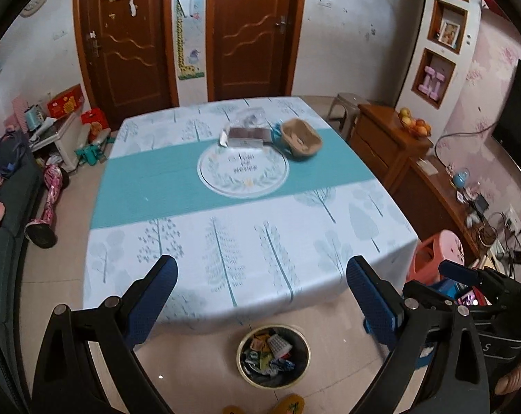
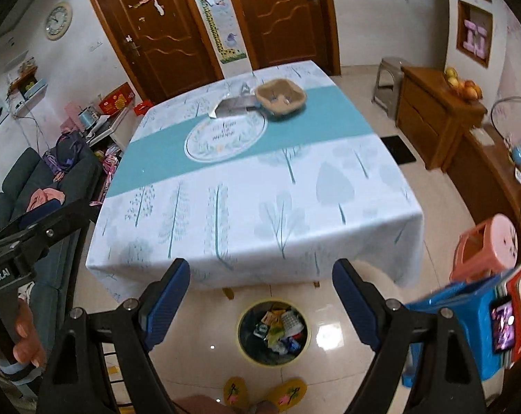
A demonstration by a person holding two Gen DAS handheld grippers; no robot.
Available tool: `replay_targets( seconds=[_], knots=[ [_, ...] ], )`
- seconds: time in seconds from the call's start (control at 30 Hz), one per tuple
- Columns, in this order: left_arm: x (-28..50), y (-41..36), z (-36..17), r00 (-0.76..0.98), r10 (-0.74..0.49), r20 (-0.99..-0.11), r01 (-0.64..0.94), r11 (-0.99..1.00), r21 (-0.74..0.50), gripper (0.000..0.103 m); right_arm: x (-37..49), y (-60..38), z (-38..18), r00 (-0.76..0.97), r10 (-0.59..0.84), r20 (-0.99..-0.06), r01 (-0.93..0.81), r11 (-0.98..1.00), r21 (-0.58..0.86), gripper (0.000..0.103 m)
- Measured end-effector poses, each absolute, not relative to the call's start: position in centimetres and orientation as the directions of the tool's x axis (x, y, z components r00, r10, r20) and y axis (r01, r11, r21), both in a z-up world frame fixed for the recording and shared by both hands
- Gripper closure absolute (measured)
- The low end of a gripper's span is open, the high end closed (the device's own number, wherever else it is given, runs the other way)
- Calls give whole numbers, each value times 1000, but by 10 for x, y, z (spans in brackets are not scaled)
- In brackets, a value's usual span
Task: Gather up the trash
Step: 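Move both tools back over the table, then grasp the paper egg tray with the right gripper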
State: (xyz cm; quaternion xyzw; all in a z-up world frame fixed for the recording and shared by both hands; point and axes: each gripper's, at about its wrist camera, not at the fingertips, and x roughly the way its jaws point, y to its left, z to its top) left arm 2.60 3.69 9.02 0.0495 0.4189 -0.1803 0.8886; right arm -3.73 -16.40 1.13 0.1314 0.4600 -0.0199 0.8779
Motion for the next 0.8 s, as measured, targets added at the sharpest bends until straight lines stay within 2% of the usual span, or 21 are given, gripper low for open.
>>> replay_targets(
  seconds=[0.37, 0.43, 0.67, 0.8],
  knots=[
    [102, 46, 135, 628, -251, -736, 394, 919, 22, 5, 35, -155, 44, 628, 39, -777, 68, 992, 105, 18],
    [123, 46, 140, 629, -256, -734, 411, 911, 34, 1, 51, -155, 50, 642, 27, -766, 71, 993, 94, 18],
    [232, 28, 137, 582, -296, -758, 510, 858, 56, 1, 142, -164, 56, 656, -47, -754, 125, 991, 47, 19],
    [304, 10, 120, 534, -315, -785, 568, 821, 57, 1, 199, -167, 41, 629, -88, -772, 148, 989, 9, 27]
  ],
)
